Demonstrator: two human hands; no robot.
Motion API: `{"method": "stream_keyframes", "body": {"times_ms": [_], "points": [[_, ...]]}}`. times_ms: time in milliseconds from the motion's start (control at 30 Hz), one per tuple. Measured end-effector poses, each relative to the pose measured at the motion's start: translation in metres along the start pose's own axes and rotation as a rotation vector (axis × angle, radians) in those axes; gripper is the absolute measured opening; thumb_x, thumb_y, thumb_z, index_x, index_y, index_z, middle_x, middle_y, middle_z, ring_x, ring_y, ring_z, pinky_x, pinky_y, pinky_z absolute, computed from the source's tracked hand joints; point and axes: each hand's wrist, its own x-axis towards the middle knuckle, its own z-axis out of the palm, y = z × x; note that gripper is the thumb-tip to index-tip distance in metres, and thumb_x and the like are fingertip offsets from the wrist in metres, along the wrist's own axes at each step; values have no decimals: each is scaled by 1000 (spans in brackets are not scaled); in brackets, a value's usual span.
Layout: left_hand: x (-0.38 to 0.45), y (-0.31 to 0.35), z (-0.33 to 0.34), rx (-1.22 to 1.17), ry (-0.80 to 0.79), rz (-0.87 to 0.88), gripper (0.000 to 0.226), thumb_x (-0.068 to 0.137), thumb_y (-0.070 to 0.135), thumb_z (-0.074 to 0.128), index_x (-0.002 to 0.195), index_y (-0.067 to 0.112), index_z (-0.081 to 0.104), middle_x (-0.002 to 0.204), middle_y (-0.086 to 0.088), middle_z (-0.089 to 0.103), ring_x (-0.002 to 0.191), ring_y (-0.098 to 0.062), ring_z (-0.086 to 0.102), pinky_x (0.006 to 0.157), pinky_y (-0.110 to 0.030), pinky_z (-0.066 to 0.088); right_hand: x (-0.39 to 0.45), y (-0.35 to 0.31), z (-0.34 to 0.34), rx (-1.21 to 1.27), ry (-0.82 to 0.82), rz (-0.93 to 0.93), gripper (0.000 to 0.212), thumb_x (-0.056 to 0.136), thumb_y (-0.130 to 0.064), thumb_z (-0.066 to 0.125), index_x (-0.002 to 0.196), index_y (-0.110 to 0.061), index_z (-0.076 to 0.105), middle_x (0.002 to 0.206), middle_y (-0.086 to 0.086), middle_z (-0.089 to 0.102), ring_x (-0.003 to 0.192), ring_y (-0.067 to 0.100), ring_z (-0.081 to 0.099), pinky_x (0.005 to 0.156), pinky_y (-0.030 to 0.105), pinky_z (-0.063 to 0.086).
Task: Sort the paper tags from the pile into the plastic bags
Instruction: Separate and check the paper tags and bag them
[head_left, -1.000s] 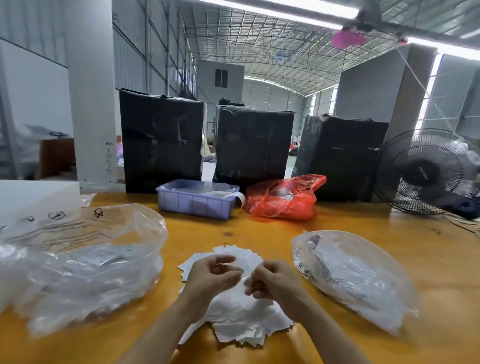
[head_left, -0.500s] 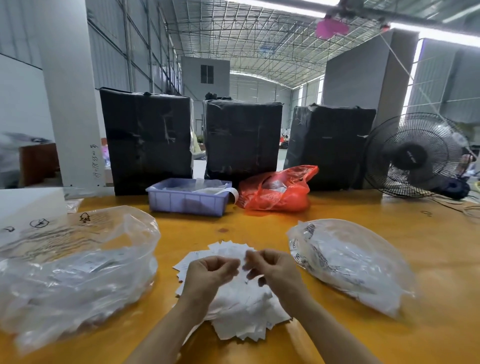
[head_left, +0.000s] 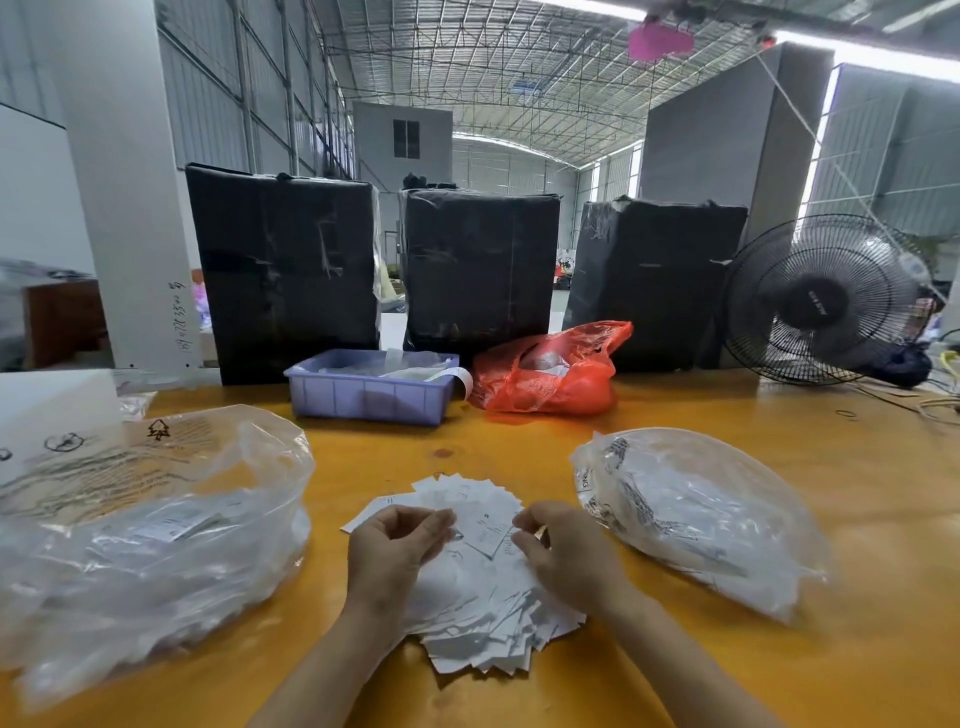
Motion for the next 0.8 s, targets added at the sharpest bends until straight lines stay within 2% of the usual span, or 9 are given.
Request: {"method": "stream_keyframes", "body": {"times_ms": [133, 233, 333, 433, 533, 700, 800], "points": [[2, -3, -2, -80, 42, -8, 20, 63, 3, 75, 77, -3, 62, 78, -22, 69, 66, -23, 70, 58, -22, 56, 13, -8, 5, -104, -26, -68, 33, 95, -6, 45, 124, -13, 60, 125, 2, 62, 113, 17, 55, 91, 28, 47], [3, -5, -2, -97, 42, -35, 8, 79, -6, 67, 85, -3, 62, 79, -22, 71, 63, -23, 70, 54, -20, 55, 28, -13, 5, -188, -182, -156, 52, 86, 9, 46, 129, -18, 56, 134, -2, 55, 122, 17, 48, 96, 26, 43], [4, -5, -2, -78, 10, -37, 6, 85, -5, 62, 91, -4, 63, 78, -21, 72, 64, -23, 71, 54, -19, 54, 44, -14, 5, -284, -371, -251, 57, 83, 6, 54, 131, -25, 53, 135, -7, 53, 128, 17, 37, 102, 28, 39], [4, -5, 0, -73, -5, -40, 8, 85, -5, 62, 93, -6, 63, 78, -22, 72, 65, -24, 71, 56, -20, 55, 57, -13, 4, -379, -427, -223, 52, 85, -3, 61, 128, -32, 54, 129, -5, 52, 123, 22, 37, 101, 40, 39], [4, -4, 0, -70, -2, -38, 8, 85, -2, 63, 92, -5, 65, 79, -21, 72, 68, -26, 71, 57, -21, 55, 66, -12, 0, -385, -411, -212, 44, 83, -12, 69, 122, -31, 59, 116, 0, 55, 111, 22, 40, 93, 38, 41], [3, -2, 0, -102, 9, -57, 9, 81, -1, 67, 89, -6, 68, 79, -22, 72, 67, -27, 71, 56, -21, 55, 62, -3, 4, -305, -204, -273, 19, 85, -17, 66, 101, -24, 71, 102, -2, 64, 99, 18, 51, 81, 30, 43], [3, -1, 2, -115, -2, -72, 11, 79, -4, 67, 89, -7, 67, 79, -23, 72, 67, -28, 71, 56, -20, 55, 57, 0, 5, -113, -77, -250, 5, 81, -19, 72, 85, -16, 75, 82, -8, 62, 80, 10, 49, 73, 26, 40]]}}
